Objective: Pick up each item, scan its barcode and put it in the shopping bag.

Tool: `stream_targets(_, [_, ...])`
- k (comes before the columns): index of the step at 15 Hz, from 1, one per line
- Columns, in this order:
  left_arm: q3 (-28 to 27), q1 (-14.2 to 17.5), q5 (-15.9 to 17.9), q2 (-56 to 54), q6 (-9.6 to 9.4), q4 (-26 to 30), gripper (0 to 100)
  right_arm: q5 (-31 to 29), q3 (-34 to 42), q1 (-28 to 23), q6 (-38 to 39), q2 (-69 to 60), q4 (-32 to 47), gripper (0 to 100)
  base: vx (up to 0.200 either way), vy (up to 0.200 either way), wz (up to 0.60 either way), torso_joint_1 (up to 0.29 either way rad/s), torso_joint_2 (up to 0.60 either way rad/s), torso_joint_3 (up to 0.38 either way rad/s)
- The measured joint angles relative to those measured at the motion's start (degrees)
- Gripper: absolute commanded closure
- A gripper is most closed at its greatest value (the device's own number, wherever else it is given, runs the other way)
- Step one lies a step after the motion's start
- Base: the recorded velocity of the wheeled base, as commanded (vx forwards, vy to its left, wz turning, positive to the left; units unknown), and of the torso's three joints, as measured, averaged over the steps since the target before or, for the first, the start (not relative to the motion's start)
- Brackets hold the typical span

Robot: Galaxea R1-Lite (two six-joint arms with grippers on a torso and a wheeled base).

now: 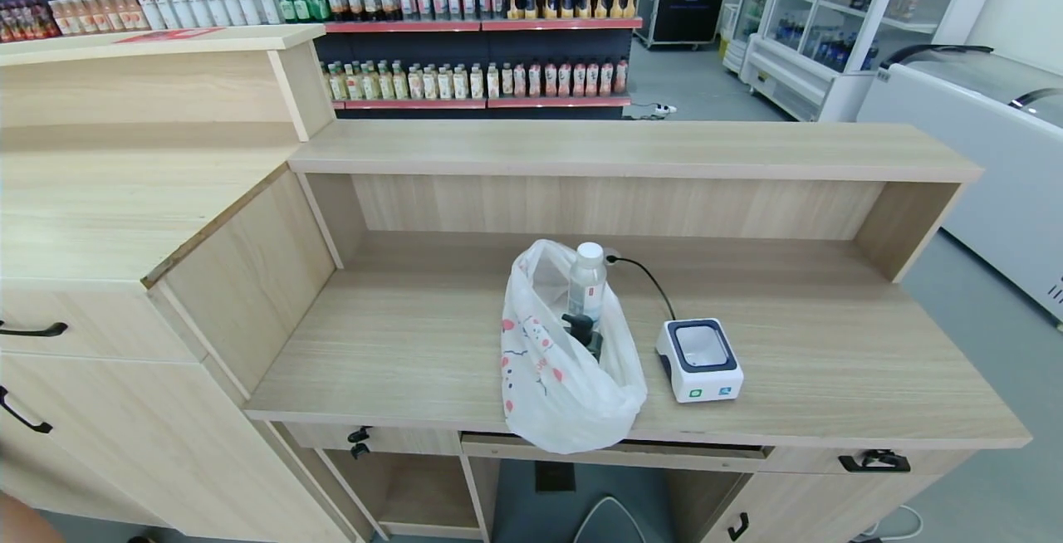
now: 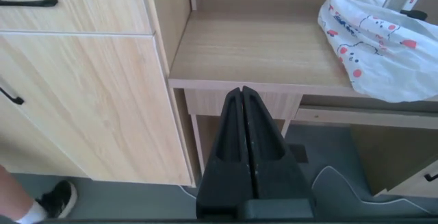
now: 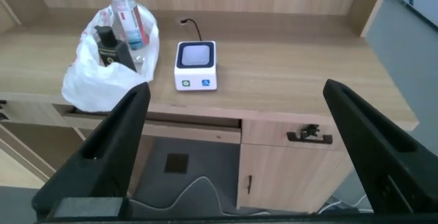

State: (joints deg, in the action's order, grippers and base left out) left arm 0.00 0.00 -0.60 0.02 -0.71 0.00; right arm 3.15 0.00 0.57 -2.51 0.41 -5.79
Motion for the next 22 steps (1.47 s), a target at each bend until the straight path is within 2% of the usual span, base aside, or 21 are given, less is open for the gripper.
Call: stream_targets(22, [0.00, 0.00, 0.00, 0.00, 0.02, 0.00, 100, 0.02, 0.00, 0.02, -0.06, -0.41, 0.00, 0, 0.000, 0.000, 0.00, 0.000, 0.00, 0.000])
